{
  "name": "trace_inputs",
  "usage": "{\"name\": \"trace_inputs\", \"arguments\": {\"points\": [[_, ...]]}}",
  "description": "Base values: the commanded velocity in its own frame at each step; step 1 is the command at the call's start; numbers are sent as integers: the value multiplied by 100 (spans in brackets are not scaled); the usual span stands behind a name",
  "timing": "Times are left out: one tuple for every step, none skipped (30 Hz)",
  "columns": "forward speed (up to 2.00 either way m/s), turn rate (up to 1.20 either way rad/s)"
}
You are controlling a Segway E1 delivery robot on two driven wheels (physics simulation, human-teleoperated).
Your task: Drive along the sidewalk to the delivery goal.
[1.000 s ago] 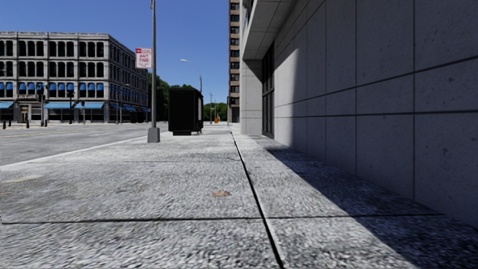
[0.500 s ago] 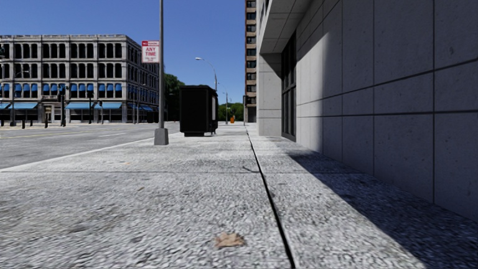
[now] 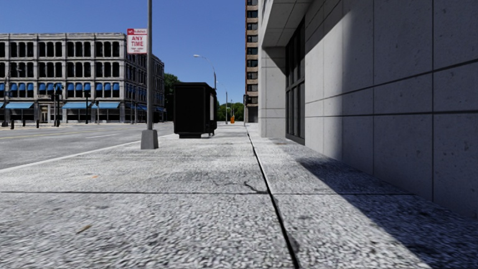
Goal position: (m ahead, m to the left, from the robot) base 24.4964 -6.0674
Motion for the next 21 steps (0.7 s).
{"name": "trace_inputs", "arguments": {"points": [[200,0],[200,0],[200,0],[200,0],[200,0],[200,0],[200,0],[200,0],[200,0],[200,0],[200,0],[200,0],[200,0],[200,0],[200,0],[200,0],[200,0],[200,0],[200,0],[200,0],[200,0]]}}
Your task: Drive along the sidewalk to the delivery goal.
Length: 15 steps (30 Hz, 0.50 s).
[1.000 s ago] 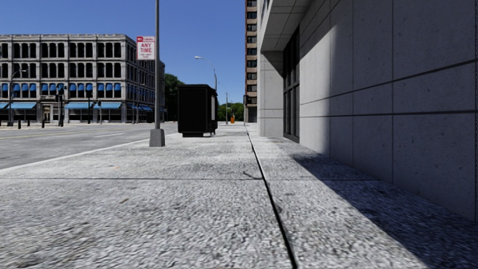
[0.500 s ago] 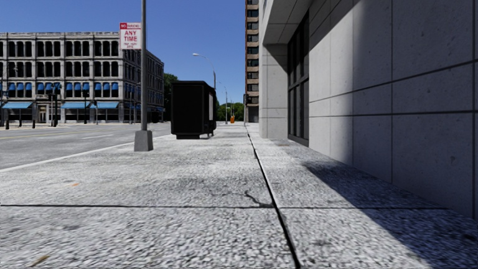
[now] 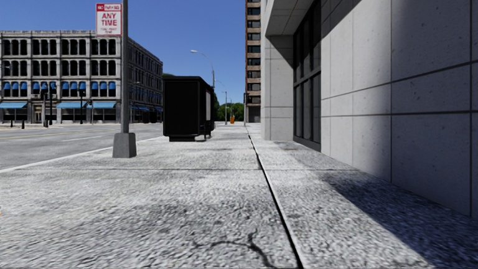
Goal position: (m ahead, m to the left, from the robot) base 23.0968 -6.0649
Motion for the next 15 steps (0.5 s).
{"name": "trace_inputs", "arguments": {"points": [[200,0],[200,0],[200,0],[200,0],[200,0],[200,0],[200,0],[200,0],[200,0],[200,0],[200,0],[200,0],[200,0],[200,0],[200,0]]}}
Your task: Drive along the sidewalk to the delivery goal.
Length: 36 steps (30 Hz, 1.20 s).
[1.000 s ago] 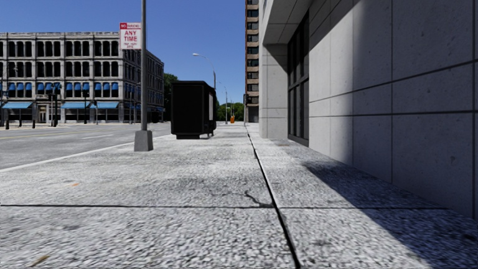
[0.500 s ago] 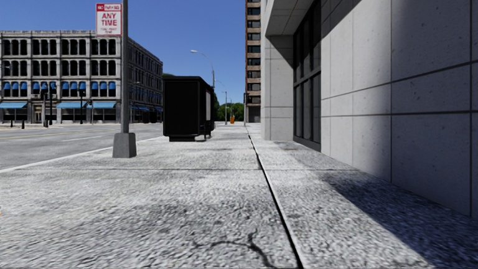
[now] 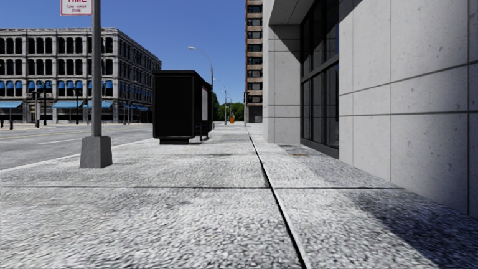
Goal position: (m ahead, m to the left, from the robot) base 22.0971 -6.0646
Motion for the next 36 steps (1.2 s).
{"name": "trace_inputs", "arguments": {"points": [[200,0],[200,0],[200,0],[200,0],[200,0],[200,0],[200,0],[200,0],[200,0],[200,0],[200,0],[200,0],[200,0],[200,0],[200,0],[200,0],[200,0],[200,0],[200,0],[200,0],[200,0],[200,0],[200,0],[200,0],[200,0],[200,0],[200,0],[200,0],[200,0],[200,0],[200,0],[200,0],[200,0],[200,0],[200,0],[200,0]]}}
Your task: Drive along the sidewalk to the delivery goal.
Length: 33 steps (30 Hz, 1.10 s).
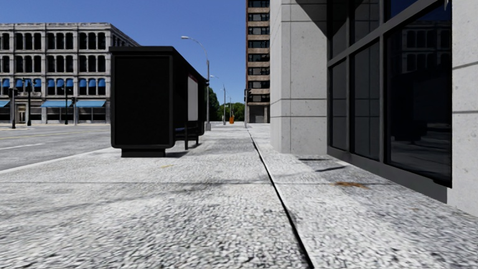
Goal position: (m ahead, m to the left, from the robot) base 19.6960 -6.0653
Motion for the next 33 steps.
{"name": "trace_inputs", "arguments": {"points": [[200,0],[200,0],[200,0],[200,0],[200,0],[200,0],[200,0],[200,0],[200,0],[200,0],[200,0],[200,0],[200,0],[200,0],[200,0],[200,0],[200,0],[200,0],[200,0],[200,0],[200,0],[200,0],[200,0],[200,0],[200,0],[200,0],[200,0],[200,0],[200,0],[200,0],[200,0],[200,0],[200,0]]}}
